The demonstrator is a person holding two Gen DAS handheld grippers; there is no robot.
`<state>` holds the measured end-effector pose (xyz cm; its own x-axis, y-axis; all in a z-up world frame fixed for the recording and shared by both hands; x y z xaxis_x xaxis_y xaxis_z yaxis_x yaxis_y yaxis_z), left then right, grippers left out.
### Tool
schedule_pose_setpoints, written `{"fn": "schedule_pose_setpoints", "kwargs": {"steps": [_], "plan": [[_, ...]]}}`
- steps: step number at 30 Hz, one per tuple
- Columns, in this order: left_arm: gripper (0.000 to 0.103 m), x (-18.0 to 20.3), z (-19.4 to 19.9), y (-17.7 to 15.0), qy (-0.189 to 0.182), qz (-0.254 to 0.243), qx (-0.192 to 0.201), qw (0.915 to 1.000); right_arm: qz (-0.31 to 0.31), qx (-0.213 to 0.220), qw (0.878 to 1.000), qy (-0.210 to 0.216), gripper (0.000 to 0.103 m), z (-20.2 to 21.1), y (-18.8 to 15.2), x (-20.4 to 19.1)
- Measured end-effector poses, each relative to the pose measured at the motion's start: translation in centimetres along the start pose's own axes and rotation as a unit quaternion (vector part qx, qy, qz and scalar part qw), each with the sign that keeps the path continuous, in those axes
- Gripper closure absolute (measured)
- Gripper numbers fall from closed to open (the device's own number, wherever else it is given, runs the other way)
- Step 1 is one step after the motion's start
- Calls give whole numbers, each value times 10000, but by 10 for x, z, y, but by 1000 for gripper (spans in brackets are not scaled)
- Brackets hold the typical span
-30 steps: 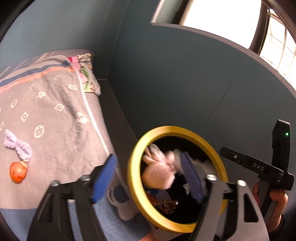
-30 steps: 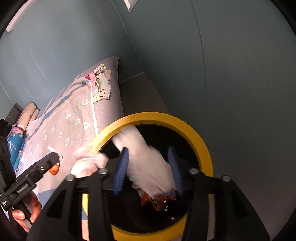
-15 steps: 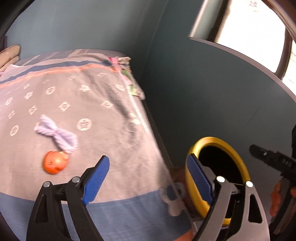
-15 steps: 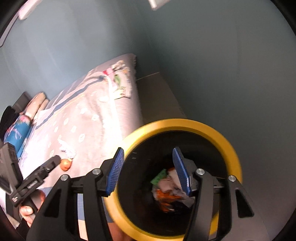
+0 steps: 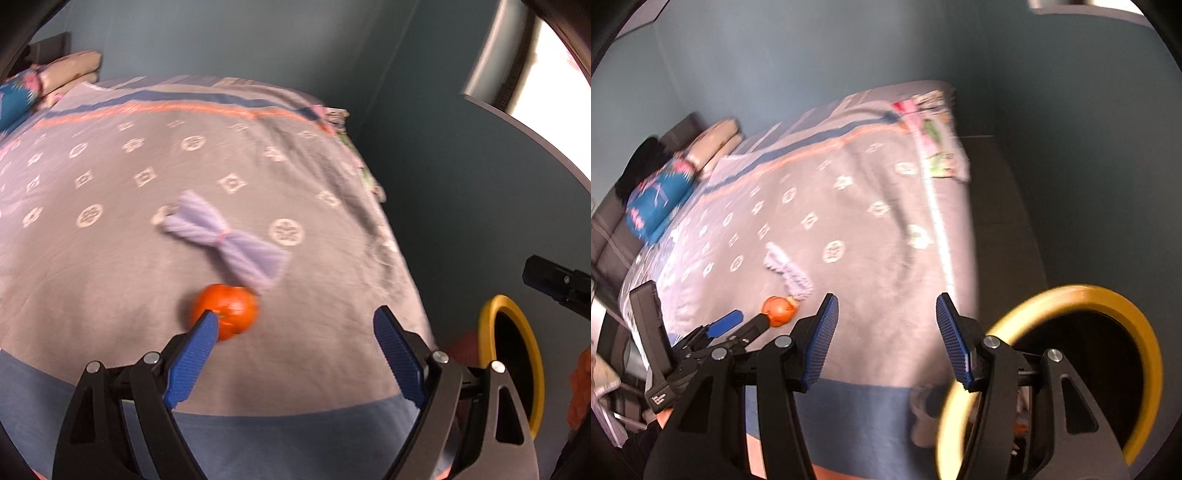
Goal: Collect trash
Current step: 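Move both open grippers back over the bed toward the tangerine and lavender bundle, then grasp the tangerine with the left gripper while the right grasps the lavender bundle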
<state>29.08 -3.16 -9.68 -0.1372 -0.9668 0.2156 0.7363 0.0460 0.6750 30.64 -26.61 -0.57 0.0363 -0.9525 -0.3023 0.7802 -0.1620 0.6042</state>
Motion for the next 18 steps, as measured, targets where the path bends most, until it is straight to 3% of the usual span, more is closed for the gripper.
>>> {"fn": "schedule_pose_setpoints", "kwargs": {"steps": [8,12,18], "plan": [[21,-51,-23,-5,241,361,-183,9989,597,-736,9940,543,50,-74,13,-63],[21,-67,-37,-7,273,498,-263,9980,848,-1523,9803,930,50,-133,21,-91],[21,-79,-56,-9,257,667,-358,9968,1041,-2168,9655,1002,50,-203,29,-125]]}}
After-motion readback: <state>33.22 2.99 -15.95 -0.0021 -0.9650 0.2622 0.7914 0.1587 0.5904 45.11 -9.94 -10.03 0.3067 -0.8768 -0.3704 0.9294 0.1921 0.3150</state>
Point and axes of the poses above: each gripper's, at about its wrist camera, not at the fingertips, and z roughly against the way its jaws point, x to its right, y to its top, the point moved 1 cm from there along -z, roughly the way its jaws point, and after that the axes turned 8 degrees about -z, right-handed, at the moved point
